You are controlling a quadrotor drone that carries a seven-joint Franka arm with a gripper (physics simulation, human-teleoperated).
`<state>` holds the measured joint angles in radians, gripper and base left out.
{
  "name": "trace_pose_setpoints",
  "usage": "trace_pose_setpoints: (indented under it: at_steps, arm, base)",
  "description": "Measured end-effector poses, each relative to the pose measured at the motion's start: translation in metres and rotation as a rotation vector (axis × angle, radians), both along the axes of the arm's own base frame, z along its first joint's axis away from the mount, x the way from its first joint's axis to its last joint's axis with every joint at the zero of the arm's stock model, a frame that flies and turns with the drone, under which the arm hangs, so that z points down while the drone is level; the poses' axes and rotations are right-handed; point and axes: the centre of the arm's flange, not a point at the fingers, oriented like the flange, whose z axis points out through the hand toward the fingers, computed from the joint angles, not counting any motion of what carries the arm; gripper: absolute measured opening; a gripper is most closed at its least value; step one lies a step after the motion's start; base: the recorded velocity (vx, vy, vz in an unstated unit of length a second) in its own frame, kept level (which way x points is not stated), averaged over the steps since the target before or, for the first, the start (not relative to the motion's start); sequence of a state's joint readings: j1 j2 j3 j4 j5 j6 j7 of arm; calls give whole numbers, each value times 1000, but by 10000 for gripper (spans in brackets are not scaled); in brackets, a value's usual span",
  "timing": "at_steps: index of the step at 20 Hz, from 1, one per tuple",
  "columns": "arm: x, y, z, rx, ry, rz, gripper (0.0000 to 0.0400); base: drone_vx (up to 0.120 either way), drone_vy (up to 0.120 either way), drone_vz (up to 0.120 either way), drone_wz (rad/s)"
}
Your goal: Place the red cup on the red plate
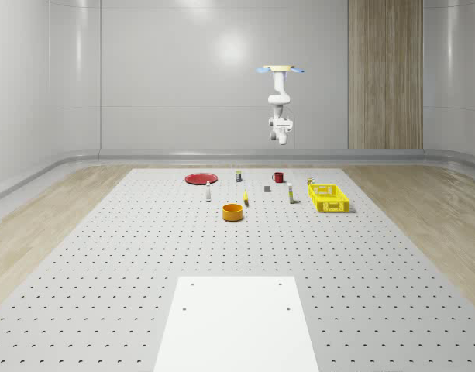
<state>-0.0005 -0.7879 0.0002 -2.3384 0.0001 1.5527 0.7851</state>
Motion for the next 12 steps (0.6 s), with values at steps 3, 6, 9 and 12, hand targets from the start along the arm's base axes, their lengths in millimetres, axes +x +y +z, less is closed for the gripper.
trace_pose_setpoints:
  at_steps: [3,6,9,12]
  arm:
    - [-3,0,23,0,-2,0,400]
    - [-4,0,43,0,-5,0,400]
    - [-3,0,61,0,-7,0,400]
    - [-1,0,75,0,-9,0,400]
  base:
    - [0,0,0,0]
    - [0,-93,0,0]
    - [27,-120,0,0]
    - [120,-120,0,0]
